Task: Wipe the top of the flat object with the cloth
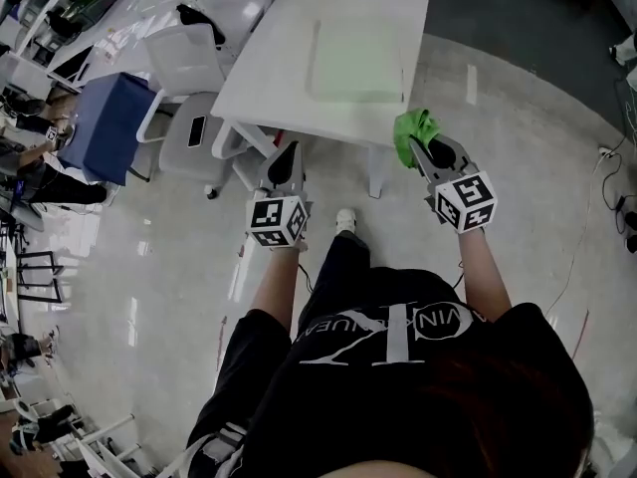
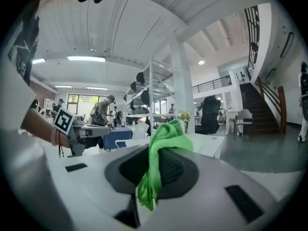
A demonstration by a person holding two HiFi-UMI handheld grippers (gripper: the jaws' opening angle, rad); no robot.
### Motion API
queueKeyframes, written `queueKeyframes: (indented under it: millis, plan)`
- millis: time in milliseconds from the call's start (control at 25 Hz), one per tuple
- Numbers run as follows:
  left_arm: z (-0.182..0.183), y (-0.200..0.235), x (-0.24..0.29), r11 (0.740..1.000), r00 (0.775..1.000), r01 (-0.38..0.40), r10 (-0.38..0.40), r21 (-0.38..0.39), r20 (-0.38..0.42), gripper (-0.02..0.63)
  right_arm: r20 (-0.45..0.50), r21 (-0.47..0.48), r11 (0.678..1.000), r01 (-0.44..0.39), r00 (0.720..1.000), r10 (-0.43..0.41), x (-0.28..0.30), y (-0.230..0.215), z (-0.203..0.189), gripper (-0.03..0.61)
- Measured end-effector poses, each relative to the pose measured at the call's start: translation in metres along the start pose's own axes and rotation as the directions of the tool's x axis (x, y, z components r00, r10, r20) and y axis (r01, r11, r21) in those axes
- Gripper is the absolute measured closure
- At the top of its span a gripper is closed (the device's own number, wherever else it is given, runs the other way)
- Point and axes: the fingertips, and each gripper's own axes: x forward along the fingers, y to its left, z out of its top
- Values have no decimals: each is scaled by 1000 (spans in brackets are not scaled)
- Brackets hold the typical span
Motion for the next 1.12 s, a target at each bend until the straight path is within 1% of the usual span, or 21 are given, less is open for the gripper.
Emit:
queueKeyframes:
  millis: [200,400,640,880,1120]
  plan:
    - [5,34,65,1000,1000,16,-17,-15,-15,601,-14,4,1000,18,1000,-18,47,-37,10,537]
    - [1,44,118,996,995,89,-89,-8,-50,601,-30,56,996,70,997,-68,77,-70,9,537]
    - [-8,69,162,992,988,128,-129,-20,-82,601,-68,91,991,101,993,-95,114,-88,0,537]
    - [-9,100,205,986,983,163,-164,-15,-83,600,-65,122,984,134,990,-127,151,-105,4,537]
    - [-16,116,237,974,970,219,-223,-51,-94,600,-93,126,978,164,984,-153,186,-115,5,537]
